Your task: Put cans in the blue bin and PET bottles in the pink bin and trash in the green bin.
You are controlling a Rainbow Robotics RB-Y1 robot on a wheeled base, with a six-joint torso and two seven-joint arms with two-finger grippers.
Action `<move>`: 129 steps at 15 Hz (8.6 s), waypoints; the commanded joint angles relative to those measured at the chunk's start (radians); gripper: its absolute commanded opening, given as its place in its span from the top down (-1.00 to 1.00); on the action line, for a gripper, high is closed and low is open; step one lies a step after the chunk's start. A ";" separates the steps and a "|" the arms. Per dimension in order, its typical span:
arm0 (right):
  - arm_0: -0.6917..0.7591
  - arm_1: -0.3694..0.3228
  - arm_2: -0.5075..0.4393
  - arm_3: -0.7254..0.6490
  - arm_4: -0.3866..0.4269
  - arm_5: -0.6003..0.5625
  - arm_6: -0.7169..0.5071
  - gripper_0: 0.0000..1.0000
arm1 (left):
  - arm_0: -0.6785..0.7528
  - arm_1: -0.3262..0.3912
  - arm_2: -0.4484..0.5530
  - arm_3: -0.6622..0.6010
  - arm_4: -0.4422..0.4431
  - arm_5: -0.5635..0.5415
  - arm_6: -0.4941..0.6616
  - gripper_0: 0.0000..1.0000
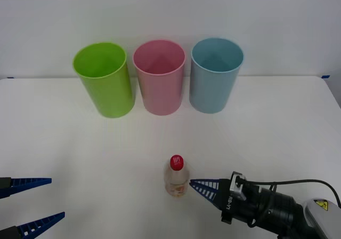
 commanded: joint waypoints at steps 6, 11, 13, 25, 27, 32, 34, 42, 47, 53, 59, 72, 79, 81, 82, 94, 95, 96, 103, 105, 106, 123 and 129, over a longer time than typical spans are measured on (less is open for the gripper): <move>0.002 -0.001 -0.006 0.000 0.000 0.000 -0.004 1.00 | 0.000 0.000 0.000 0.000 0.000 0.000 0.000 -1.00; 0.003 -0.001 -0.006 0.020 -0.016 -0.002 -0.005 -0.08 | 0.000 0.000 0.000 0.000 0.000 0.000 0.000 -1.00; 0.003 -0.001 -0.007 0.020 -0.017 -0.006 -0.004 -1.00 | 0.000 0.000 0.000 0.000 0.000 0.000 0.000 -1.00; 0.003 -0.001 -0.010 0.018 -0.030 -0.023 0.004 -1.00 | 0.000 0.000 0.000 0.000 0.000 0.000 0.000 -1.00; 0.002 -0.001 -0.007 0.020 -0.030 -0.023 0.006 -1.00 | 0.000 0.000 0.000 0.000 0.000 0.000 0.000 -1.00; -0.015 0.006 0.037 0.018 -0.034 0.015 0.006 -1.00 | 0.000 0.000 0.000 0.000 0.000 0.000 0.000 -1.00; -0.018 0.017 0.043 0.020 -0.033 0.026 0.007 -1.00 | 0.000 0.000 0.000 0.000 0.000 0.000 0.000 -1.00; -0.032 0.069 0.088 0.018 0.001 0.097 0.019 -1.00 | 0.000 0.000 0.000 0.000 0.000 0.000 0.000 -1.00; -0.043 0.084 0.118 0.020 0.003 0.146 0.027 -1.00 | 0.000 0.000 0.000 0.000 0.000 0.000 0.000 -1.00; -0.051 0.084 0.129 0.020 0.003 0.166 0.032 -1.00 | 0.000 0.000 0.000 0.000 0.000 0.000 0.000 -1.00; -0.052 0.083 0.129 0.020 0.003 0.166 0.036 -1.00 | 0.000 0.000 0.000 0.000 0.000 0.000 0.000 -1.00; -0.052 0.081 0.132 0.020 0.004 0.164 0.059 1.00 | 0.000 0.000 0.000 0.000 0.000 0.000 0.000 -1.00; -0.049 0.081 0.132 0.020 0.000 0.164 0.055 1.00 | 0.000 0.000 0.000 0.000 0.000 0.000 0.000 -1.00; -0.049 0.078 0.132 0.018 -0.025 0.152 0.058 1.00 | 0.000 0.000 0.000 0.000 0.000 0.000 0.000 -1.00; -0.049 0.077 0.132 0.018 -0.043 0.146 0.058 1.00 | 0.000 0.000 0.000 0.000 0.000 0.000 0.000 -1.00; 0.026 -0.001 0.069 -0.337 -0.080 0.153 -0.191 1.00 | 0.000 0.000 0.000 0.000 0.000 0.000 0.000 -1.00; 0.032 -0.001 0.065 -0.367 -0.080 0.158 -0.221 1.00 | 0.000 0.000 0.000 0.000 0.000 0.000 0.000 -1.00; 0.032 -0.001 0.060 -0.388 -0.082 0.163 -0.246 1.00 | 0.000 0.000 0.000 0.000 0.000 0.000 0.000 -1.00; -0.043 0.052 0.046 -0.463 -0.072 0.244 -0.355 1.00 | 0.000 0.000 0.000 0.000 0.000 0.000 0.000 -1.00; -0.098 0.074 0.063 -0.463 -0.033 0.284 -0.402 1.00 | 0.000 0.000 0.000 0.000 0.000 0.000 0.000 -1.00; -0.132 0.084 0.071 -0.463 -0.008 0.304 -0.441 1.00 | 0.000 0.000 0.000 0.000 0.000 0.000 0.000 -1.00; -0.621 0.152 0.028 -0.236 0.589 0.511 -1.054 1.00 | 0.000 0.000 0.000 0.000 0.000 0.000 0.000 -1.00; -0.769 0.167 0.077 -0.006 0.590 0.649 -1.033 1.00 | 0.000 0.000 0.000 0.000 0.000 0.000 0.000 -1.00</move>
